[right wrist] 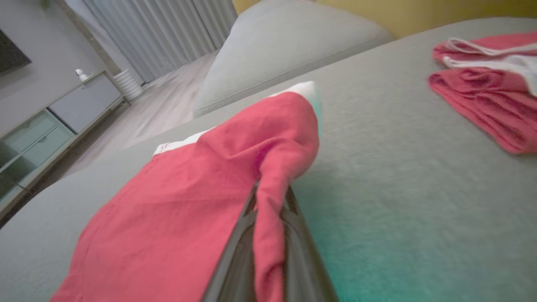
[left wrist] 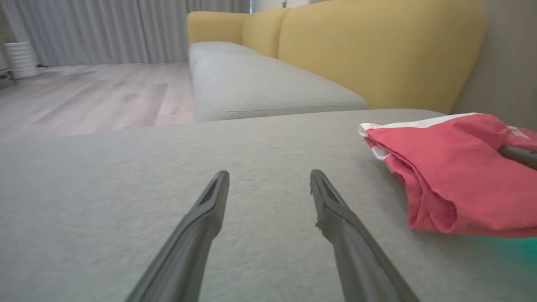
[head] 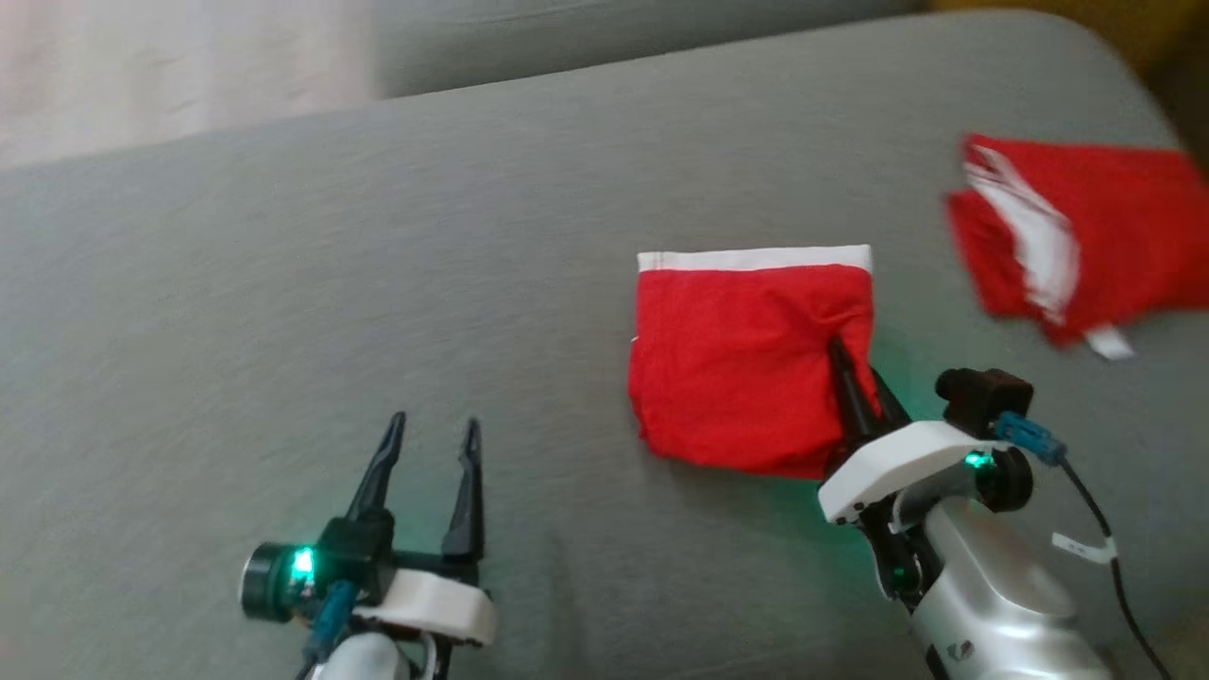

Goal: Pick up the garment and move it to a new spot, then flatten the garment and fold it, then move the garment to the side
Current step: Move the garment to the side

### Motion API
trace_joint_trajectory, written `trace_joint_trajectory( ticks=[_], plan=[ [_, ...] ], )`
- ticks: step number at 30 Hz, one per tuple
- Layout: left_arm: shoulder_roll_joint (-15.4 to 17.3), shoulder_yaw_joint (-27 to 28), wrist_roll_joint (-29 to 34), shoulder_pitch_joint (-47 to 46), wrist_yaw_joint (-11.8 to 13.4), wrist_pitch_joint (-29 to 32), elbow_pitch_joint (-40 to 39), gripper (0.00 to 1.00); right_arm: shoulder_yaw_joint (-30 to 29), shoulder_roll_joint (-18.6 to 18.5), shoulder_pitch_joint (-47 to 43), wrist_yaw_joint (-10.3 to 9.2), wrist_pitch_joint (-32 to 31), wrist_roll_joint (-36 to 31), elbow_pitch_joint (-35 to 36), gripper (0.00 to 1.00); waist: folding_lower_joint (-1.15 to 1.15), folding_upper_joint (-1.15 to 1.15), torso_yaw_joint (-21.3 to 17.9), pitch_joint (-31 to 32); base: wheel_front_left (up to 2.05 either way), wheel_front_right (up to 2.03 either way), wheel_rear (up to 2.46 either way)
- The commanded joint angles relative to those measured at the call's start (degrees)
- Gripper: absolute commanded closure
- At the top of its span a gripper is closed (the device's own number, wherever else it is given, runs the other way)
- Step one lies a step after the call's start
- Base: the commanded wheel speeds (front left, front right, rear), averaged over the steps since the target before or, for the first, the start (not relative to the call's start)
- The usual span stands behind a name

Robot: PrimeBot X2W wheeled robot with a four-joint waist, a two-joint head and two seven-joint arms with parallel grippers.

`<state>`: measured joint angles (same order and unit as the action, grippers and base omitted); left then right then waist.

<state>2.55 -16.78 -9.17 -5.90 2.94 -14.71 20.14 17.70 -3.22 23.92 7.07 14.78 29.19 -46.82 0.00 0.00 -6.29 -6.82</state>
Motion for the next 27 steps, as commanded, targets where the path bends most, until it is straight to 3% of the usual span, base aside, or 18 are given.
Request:
trace_joint_trajectory(
  ticks=[1,7,12,21,27],
  plan=[
    [0.3,0.7,-0.6,-3.4,-0.3,-0.3,-1.6,0.0,2.0,0.3,1.0,0.42,0.2,-0.3,2.0,1.0,0.0,0.0,-9.7,-0.2,0.0,0.0,0.0],
    [0.3,-2.0,-1.1,-5.7,-1.1,-0.3,-0.7,0.0,3.4,0.3,1.8,0.42,0.2,-0.2,2.5,1.0,0.0,0.0,-16.1,-2.4,0.0,0.0,0.0],
    [0.3,-3.1,-0.8,-6.5,-1.5,-0.3,0.0,0.0,3.4,0.3,3.4,0.42,0.2,-1.5,2.2,1.0,0.0,0.0,-17.5,-4.1,0.0,0.0,0.0],
    [0.3,-3.6,0.1,-7.2,-2.2,-0.3,1.1,0.0,2.3,-3.4,14.7,0.42,0.2,-10.5,-3.9,1.0,0.0,0.0,-12.7,-7.2,0.0,0.0,0.0],
    [0.3,-2.9,0.7,-7.5,-2.6,-0.3,0.7,0.0,0.8,-12.9,24.1,0.42,-1.7,-15.2,-12.1,1.0,0.0,0.0,-7.9,-9.0,0.0,0.0,0.0]
  ],
)
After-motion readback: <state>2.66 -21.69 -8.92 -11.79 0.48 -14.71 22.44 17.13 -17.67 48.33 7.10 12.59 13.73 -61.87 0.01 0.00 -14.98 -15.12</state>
